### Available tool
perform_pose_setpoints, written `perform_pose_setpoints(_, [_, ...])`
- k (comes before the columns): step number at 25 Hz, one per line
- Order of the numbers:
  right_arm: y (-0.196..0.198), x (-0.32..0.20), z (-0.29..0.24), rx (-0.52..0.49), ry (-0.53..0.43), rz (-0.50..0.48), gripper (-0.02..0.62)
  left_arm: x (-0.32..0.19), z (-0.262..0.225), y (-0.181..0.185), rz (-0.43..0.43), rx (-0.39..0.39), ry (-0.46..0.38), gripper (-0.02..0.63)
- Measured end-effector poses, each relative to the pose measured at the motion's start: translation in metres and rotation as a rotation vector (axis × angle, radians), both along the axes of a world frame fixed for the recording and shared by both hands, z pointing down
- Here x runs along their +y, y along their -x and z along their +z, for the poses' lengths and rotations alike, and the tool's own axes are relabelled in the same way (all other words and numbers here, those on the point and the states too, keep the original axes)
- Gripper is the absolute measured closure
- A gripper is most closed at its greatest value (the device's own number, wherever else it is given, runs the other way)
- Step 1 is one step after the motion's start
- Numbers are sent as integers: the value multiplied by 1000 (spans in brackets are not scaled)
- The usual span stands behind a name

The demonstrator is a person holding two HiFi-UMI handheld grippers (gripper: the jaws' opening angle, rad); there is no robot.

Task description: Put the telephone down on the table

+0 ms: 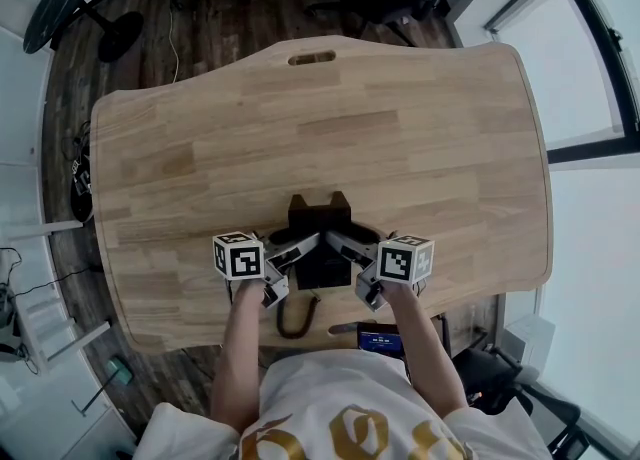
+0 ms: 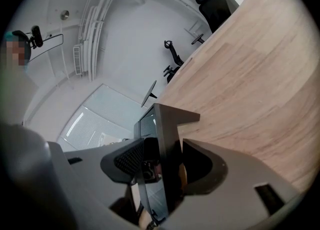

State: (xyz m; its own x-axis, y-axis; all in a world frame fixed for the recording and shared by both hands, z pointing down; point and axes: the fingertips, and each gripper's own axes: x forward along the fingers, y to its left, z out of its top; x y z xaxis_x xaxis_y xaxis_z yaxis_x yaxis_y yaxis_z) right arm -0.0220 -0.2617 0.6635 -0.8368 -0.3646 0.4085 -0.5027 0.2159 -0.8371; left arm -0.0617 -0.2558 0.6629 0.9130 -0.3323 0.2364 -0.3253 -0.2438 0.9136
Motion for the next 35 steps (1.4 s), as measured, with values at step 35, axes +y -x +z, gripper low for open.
perform_pose_setpoints(35, [-31,14,-17,60,-34,95,374,-7,-20,51,-190,-152,-100,318])
